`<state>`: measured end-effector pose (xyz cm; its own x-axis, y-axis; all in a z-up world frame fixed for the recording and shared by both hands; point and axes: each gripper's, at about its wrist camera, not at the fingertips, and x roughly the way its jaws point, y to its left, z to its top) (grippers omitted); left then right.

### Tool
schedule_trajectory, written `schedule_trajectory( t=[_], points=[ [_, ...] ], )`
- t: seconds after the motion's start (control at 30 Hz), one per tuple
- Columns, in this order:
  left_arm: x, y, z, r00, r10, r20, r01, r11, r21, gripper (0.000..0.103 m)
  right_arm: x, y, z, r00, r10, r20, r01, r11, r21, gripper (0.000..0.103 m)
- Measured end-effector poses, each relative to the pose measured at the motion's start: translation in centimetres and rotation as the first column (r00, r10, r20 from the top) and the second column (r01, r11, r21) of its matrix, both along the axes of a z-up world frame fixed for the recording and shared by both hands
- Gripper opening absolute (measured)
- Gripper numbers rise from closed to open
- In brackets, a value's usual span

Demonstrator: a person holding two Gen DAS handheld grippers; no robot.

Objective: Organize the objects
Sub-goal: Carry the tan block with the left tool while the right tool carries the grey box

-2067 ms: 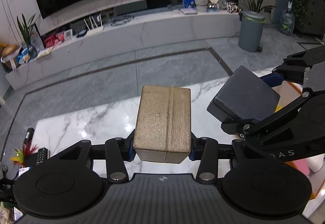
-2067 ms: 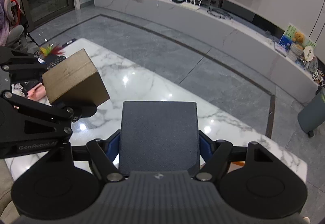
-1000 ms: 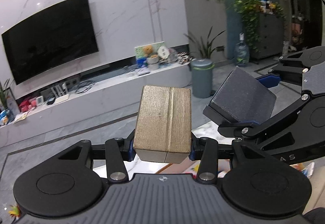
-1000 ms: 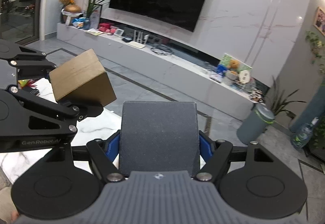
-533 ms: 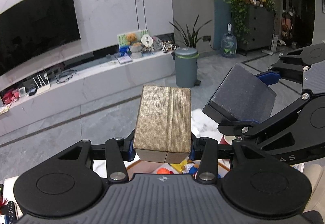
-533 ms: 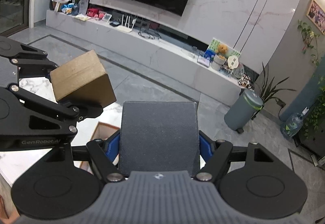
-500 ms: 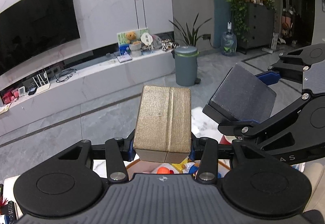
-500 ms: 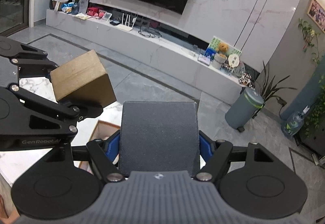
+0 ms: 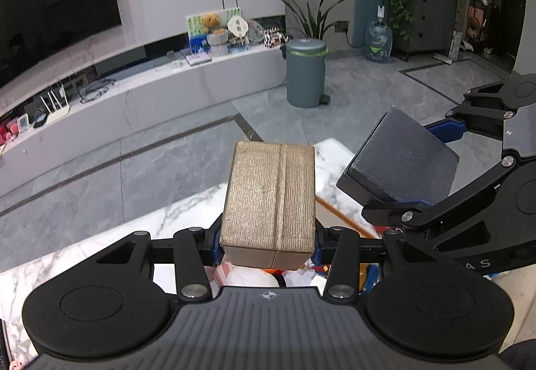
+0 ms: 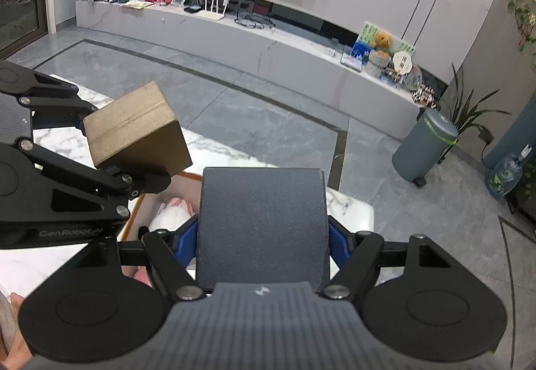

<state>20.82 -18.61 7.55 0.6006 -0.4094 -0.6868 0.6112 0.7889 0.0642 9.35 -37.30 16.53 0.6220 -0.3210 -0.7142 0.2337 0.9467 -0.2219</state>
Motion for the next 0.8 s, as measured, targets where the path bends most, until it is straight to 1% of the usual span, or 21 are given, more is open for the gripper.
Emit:
schedule_trajectory(
  t=[0.23,0.8],
  points=[
    [1.6,0.4,-2.4,0.999,0.007,-0.049,-0.006,1.0,0.015,0.052,2.2,-1.0,-3.7,0.999,0.001,-0.042,0.001,0.999,0.037,0.076],
    [5.9,1.2,-7.8,0.986,0.041,-0.161,-0.035,0.998,0.044,0.052,7.6,-2.0,-10.9,0.992,0.018,-0.126,-0.007,0.996,0.087,0.076]
  ],
)
